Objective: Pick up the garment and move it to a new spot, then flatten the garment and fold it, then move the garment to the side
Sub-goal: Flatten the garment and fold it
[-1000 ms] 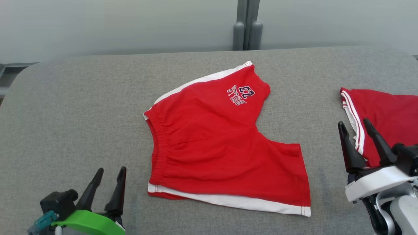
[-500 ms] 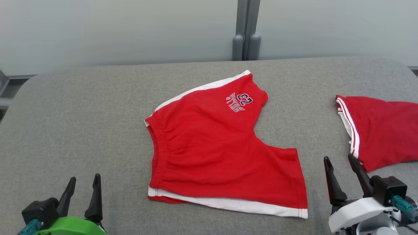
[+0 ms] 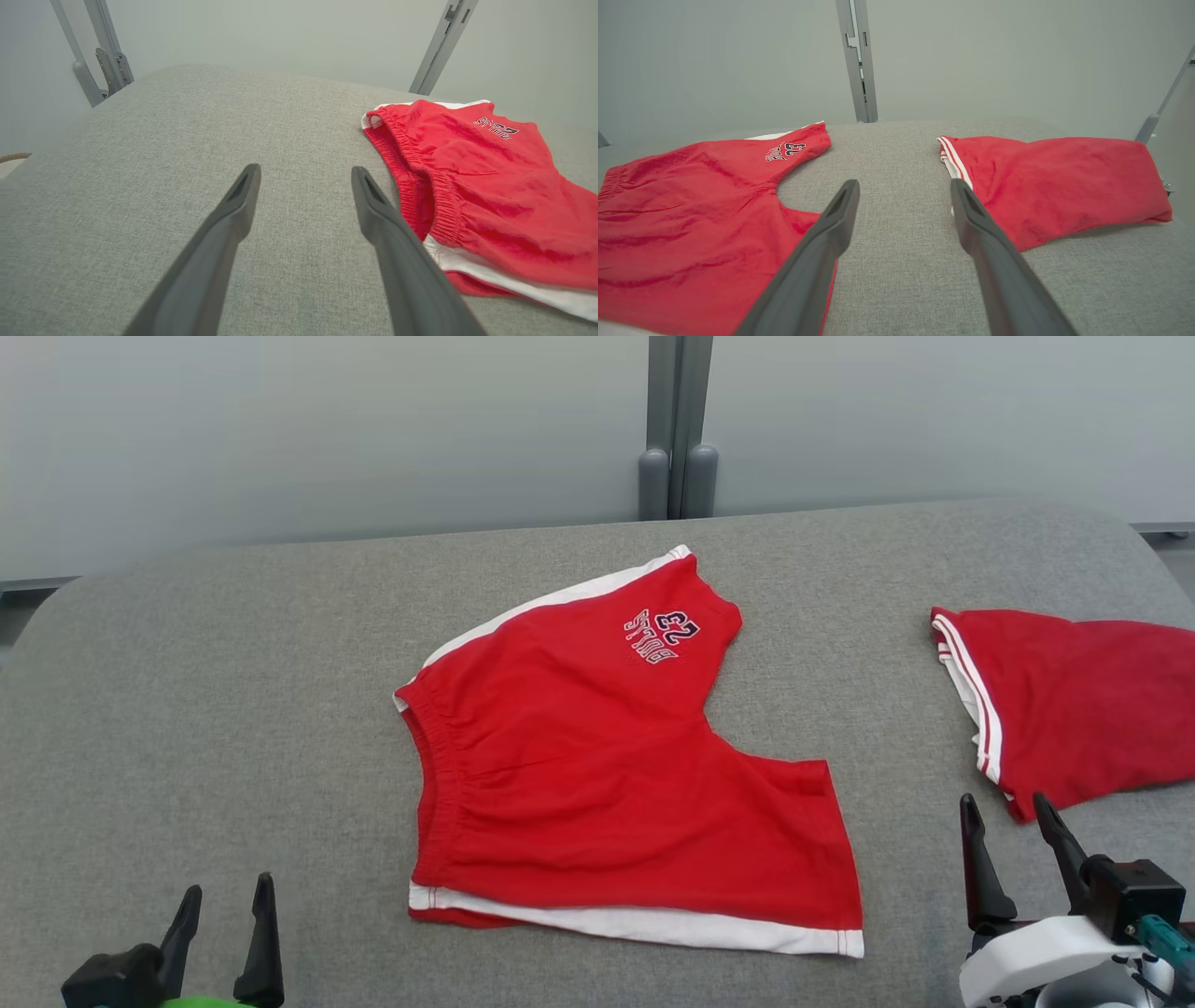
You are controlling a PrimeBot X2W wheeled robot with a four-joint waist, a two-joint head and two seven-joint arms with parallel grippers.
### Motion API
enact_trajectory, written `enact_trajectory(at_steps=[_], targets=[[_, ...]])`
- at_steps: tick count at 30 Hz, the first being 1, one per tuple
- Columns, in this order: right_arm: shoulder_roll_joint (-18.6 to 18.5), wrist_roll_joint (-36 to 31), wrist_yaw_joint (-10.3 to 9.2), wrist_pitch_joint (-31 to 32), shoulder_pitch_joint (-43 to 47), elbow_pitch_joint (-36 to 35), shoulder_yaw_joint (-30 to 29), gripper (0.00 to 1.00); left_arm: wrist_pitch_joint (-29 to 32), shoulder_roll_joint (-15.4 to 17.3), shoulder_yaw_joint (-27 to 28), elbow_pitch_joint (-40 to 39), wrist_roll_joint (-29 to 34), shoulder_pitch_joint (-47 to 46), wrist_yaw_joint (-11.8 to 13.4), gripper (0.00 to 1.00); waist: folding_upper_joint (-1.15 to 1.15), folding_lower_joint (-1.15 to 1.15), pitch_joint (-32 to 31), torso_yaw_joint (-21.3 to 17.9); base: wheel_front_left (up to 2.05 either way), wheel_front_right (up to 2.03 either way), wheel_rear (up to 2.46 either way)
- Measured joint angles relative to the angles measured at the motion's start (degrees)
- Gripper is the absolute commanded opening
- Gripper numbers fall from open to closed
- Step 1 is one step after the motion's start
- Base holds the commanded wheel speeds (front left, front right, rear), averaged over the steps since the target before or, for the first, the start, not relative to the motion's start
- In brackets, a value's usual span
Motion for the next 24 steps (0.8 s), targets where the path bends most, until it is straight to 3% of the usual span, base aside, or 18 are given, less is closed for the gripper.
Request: enact_trajectory(at_steps=[12,15,22,24], targets=[[2.35,-2.24,0.22,0.0,2.06,0.09,-1.08,1.0,0.0,-2.75,2.77,0.45,2.35,2.16,-1.79,1.0,0.0,0.0,-0.51,-0.43,0.0,0.0,0.0],[2.65,-2.56,1.53,-0.01,2.11,0.46,-0.56,1.0,0.0,-3.37,2.76,0.34,3.08,2.16,-2.96,1.0,0.0,0.0,-0.48,-0.26,0.0,0.0,0.0],[4.48,-2.55,6.8,0.0,4.66,7.15,5.31,1.0,0.0,-3.94,2.96,0.44,4.86,2.15,-4.68,1.0,0.0,0.0,-0.15,0.24,0.0,0.0,0.0],[5.37,-2.52,7.4,0.0,5.16,8.95,6.08,1.0,0.0,-4.33,3.0,0.52,4.98,2.15,-5.13,1.0,0.0,0.0,-0.07,0.37,0.0,0.0,0.0]])
